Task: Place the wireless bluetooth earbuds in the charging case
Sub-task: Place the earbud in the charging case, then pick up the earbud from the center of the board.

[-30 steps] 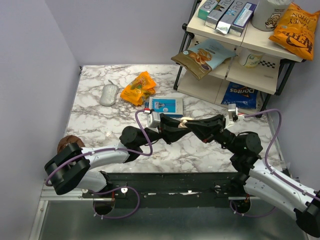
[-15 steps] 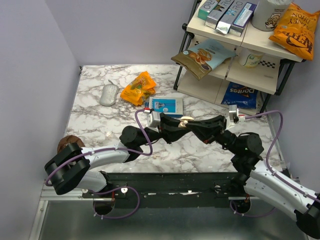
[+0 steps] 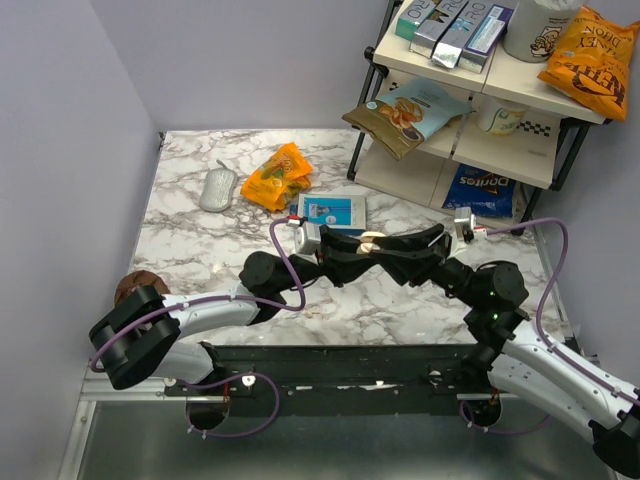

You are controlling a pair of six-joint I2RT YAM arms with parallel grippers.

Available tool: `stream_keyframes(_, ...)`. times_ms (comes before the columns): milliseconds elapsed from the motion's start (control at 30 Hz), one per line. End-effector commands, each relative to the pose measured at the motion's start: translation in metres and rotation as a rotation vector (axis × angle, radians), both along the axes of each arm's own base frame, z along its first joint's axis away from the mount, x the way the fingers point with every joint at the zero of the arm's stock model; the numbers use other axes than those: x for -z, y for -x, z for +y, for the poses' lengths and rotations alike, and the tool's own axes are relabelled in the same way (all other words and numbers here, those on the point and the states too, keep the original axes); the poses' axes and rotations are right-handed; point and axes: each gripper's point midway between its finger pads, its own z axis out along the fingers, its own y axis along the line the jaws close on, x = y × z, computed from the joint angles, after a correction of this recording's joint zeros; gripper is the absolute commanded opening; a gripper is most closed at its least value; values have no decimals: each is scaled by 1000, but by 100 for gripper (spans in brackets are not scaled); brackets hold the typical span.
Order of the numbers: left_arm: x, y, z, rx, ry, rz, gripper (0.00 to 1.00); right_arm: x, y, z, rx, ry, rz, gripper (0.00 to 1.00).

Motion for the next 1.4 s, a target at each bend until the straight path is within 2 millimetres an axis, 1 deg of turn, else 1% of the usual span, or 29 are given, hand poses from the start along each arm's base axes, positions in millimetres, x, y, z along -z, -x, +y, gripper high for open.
stream_keyframes(0, -87, 31, 42, -17, 342, -264, 0, -1, -9, -6, 59, 15, 24, 50)
stream_keyframes(67, -88, 27, 47, -54, 353, -263, 0, -9, -10, -15, 103, -8, 14, 52)
stream_keyframes(100, -82, 24, 49, -71, 340, -255, 0, -6, -10, -19, 122, -1, 25, 53)
stream_keyframes(133, -82, 22, 53, -92, 338, -258, 0, -11, -8, -26, 145, -18, 20, 53)
stream_keyframes(167, -81, 16, 58, -117, 335, -250, 0, -10, -12, -32, 186, -19, 26, 55)
stream_keyframes(200, -72, 13, 61, -138, 315, -237, 0, -5, -13, -35, 206, -7, 37, 56)
stream_keyframes(267, -69, 8, 72, -187, 307, -240, 0, 0, -14, -44, 247, -1, 36, 56)
stream_keyframes(300, -60, 4, 77, -216, 290, -220, 0, 9, -16, -45, 259, 19, 58, 57)
stream_keyframes(367, -57, 3, 88, -262, 276, -226, 0, 24, -17, -45, 261, 51, 80, 57)
stream_keyframes(400, -48, 0, 92, -290, 255, -212, 0, 37, -19, -43, 259, 87, 111, 57)
stream_keyframes(467, -45, -2, 100, -335, 217, -206, 0, 53, -23, -38, 254, 139, 164, 56)
stream_keyframes(500, -40, -4, 103, -356, 192, -196, 0, 77, -28, -32, 249, 217, 229, 55)
stream_keyframes(567, -31, -12, 112, -420, 135, -143, 0, 97, -29, -21, 206, 296, 291, 53)
stream_keyframes(600, -28, -15, 116, -452, 110, -134, 0, 122, -32, -14, 185, 373, 352, 51)
stream_keyframes(633, -21, -19, 123, -489, 69, -101, 0, 134, -32, -9, 163, 412, 388, 49)
stream_keyframes(700, -16, -22, 130, -534, 34, -79, 0, 151, -30, 0, 118, 506, 444, 44)
stream_keyframes(733, -13, -20, 136, -547, 17, -66, 0, 174, -29, 10, 88, 591, 493, 44)
stream_keyframes(767, -12, -21, 141, -568, 15, -58, 0, 188, -26, 12, 83, 663, 503, 45)
stream_keyframes(800, -7, -21, 145, -579, 11, -50, 0, 192, -23, 18, 68, 709, 509, 46)
stream_keyframes(833, -8, -17, 150, -581, 19, -47, 0, 206, -11, 30, 21, 771, 509, 48)
stream_keyframes(900, -6, -16, 156, -597, 21, -36, 0, 217, -3, 39, -11, 826, 506, 55)
stream_keyframes(933, -6, -13, 159, -600, 22, -36, 0, 215, 3, 48, -38, 838, 495, 57)
stream_keyframes(967, -6, -13, 161, -604, 26, -33, 0, 226, 6, 52, -52, 876, 510, 60)
stream_keyframes(1033, -6, -11, 167, -615, 33, -29, 0, 229, 11, 63, -77, 902, 514, 61)
stream_keyframes(1067, -6, -11, 168, -618, 34, -30, 0, 237, 14, 67, -85, 929, 523, 62)
stream_keyframes(1133, -6, -8, 171, -618, 39, -31, 0, 242, 19, 78, -94, 950, 523, 62)
stream_keyframes(1167, -5, -8, 172, -619, 36, -29, 0, 239, 17, 84, -94, 947, 522, 61)
stream_keyframes(1200, -5, -7, 173, -620, 39, -27, 0, 250, 16, 87, -81, 968, 549, 61)
stream_keyframes(1367, -3, -4, 182, -636, 45, -16, 0, 268, 15, 104, -62, 976, 617, 58)
